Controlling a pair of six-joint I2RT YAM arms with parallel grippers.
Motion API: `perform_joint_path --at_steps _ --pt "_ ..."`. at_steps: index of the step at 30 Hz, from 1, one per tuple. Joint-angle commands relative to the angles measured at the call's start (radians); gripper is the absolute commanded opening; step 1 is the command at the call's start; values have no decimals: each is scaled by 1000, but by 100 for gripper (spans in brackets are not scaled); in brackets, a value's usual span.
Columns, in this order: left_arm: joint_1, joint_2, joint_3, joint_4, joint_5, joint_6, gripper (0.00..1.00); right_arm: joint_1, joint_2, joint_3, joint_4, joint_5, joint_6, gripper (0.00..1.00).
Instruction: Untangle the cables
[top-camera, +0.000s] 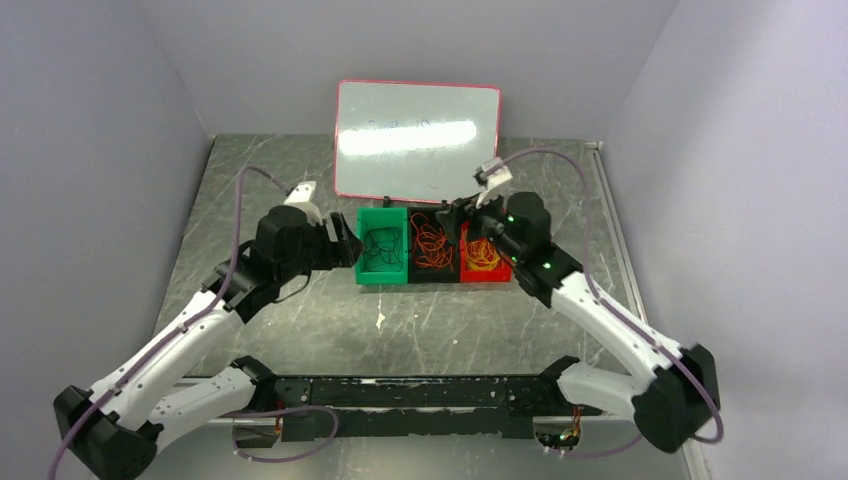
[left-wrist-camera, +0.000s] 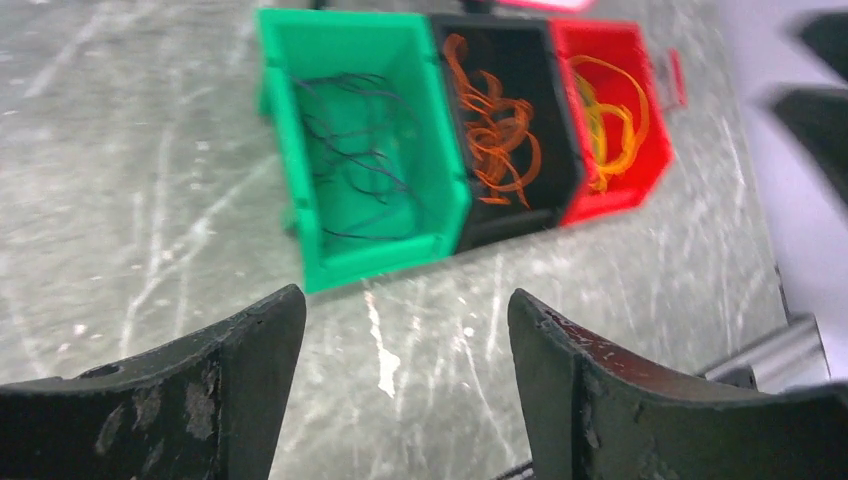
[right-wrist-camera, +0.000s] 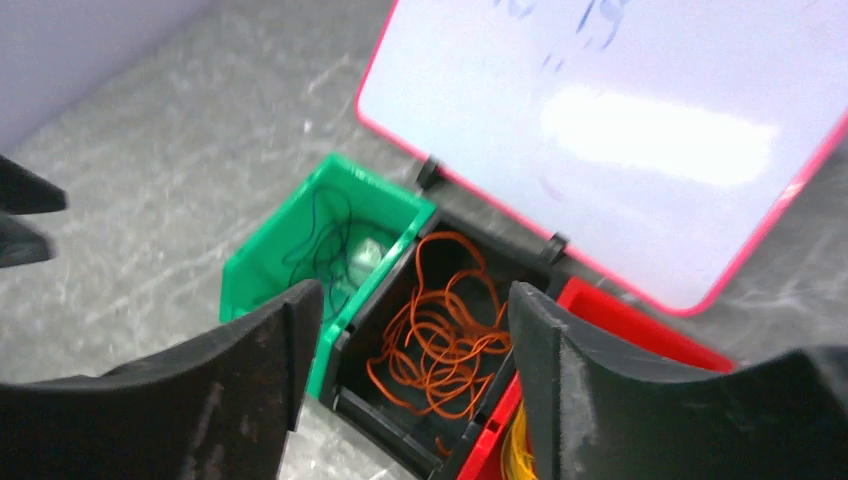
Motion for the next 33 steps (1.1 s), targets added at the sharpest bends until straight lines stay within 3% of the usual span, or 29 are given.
perform_joint_path --at_steps 1,3,4,12,15,18,25,33 --pt "175 -5 7 80 108 55 80 -2 -145 -17 10 154 19 78" --pt "184 -22 26 40 28 84 83 -2 -228 -53 -17 208 55 96" --pt "184 -38 30 18 -7 94 84 -2 -279 -76 -25 243 78 99" --pt "184 -280 -72 -69 -136 48 98 -3 -569 -144 -319 352 148 100" --pt "184 -364 -116 -111 -166 -6 100 -3 -675 -200 -353 348 136 100" --pt "184 -448 -151 -127 -202 -53 100 -4 -762 -244 -371 443 225 100" --pt "184 -513 -183 -180 -273 -96 100 -3 -812 -255 -383 656 432 100" --pt "184 -539 -214 -188 -307 -143 100 -3 -747 -226 -409 709 472 100"
